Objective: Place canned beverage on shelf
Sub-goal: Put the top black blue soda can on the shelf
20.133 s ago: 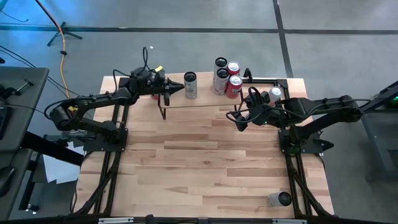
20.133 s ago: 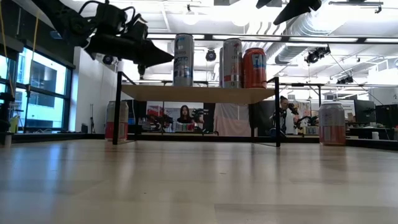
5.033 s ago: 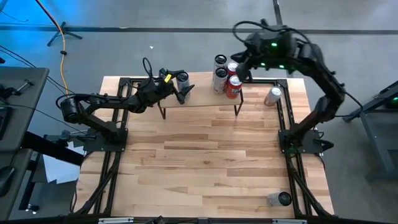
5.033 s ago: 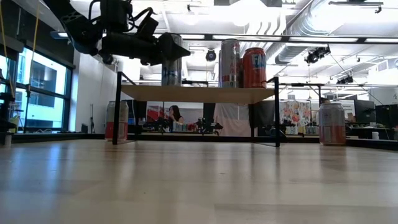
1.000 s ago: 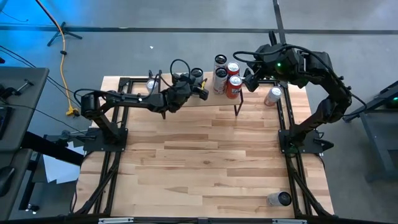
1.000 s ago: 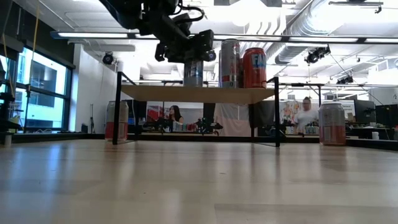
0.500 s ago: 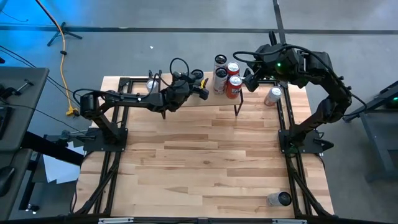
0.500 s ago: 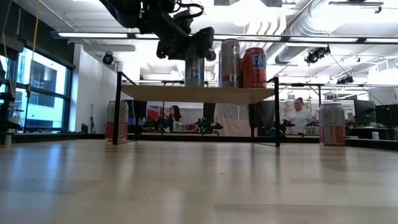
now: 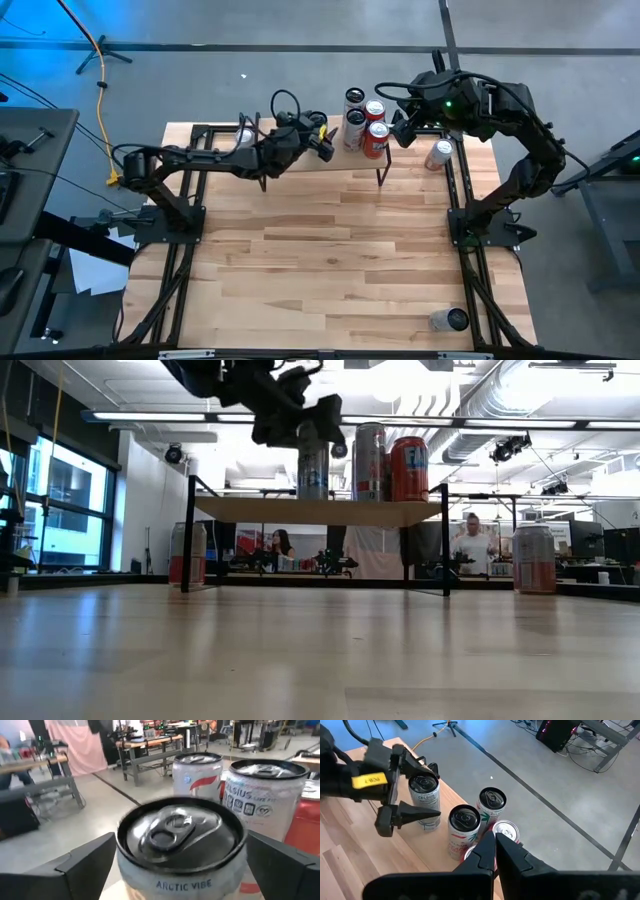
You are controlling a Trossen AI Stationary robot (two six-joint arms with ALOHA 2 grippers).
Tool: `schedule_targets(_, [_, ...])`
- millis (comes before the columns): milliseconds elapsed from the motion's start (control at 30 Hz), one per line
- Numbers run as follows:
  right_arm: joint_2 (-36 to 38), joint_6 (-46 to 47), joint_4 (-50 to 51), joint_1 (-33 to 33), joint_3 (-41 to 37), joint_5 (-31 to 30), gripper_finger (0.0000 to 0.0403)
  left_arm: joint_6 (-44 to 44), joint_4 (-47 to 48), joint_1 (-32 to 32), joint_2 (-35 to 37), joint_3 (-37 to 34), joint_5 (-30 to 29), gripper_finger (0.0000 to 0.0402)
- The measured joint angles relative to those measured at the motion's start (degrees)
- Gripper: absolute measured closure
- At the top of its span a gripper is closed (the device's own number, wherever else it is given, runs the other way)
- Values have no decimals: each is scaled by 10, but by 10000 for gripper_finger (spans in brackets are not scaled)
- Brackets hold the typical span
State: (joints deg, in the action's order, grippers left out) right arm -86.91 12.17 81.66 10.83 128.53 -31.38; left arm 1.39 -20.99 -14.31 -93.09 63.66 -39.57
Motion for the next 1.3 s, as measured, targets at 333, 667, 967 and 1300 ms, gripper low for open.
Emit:
schedule_targets(333, [0,8,0,0,0,0,403,-87,34,0,48,0,0,13])
schedule_targets(667, [0,15,0,0,0,0,403,-57,84,-3,76,0,149,13])
schedule_targets(967, [0,15,0,0,0,0,403,-50,97,-12,113,-1,152,13])
schedule_targets(1300, [0,14,0,0,0,0,403,-13,171,-46,184,-1,266,13])
